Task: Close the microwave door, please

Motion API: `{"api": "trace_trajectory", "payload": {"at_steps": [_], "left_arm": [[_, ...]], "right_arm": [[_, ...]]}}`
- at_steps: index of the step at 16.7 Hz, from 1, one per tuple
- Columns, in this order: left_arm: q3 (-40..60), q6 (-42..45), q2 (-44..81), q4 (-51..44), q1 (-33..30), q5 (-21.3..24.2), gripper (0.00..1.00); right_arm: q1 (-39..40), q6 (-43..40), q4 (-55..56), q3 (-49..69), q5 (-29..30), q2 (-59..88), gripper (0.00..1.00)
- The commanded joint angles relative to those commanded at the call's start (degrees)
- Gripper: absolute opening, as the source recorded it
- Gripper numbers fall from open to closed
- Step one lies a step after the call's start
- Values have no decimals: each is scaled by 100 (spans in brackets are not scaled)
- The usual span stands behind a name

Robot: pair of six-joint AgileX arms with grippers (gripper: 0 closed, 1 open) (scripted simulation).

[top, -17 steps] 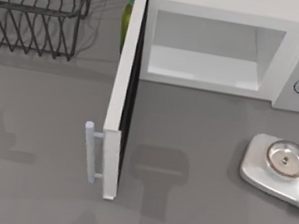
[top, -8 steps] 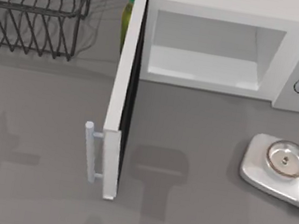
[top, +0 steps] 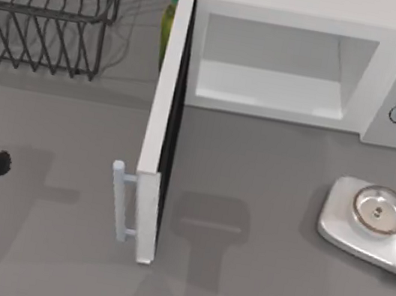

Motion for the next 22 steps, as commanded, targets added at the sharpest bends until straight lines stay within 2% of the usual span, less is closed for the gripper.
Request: {"api": "trace_trajectory", "payload": {"at_steps": [7, 11, 18, 22], "left_arm": [[1683, -1113, 2756, -1297, -1055, -530, 0], [2175, -1454, 3524, -1682, -1347, -661, 0], [2122, -1477, 3596, -1613, -1347, -659, 0], [1528, -1474, 3900, -736, -1357, -664, 0]], "right_arm": [[0, 0, 0, 0, 0, 0, 100], [0, 0, 0, 0, 0, 0, 100], [0, 0, 0, 0, 0, 0, 100], [0, 0, 0, 0, 0, 0, 100]]}}
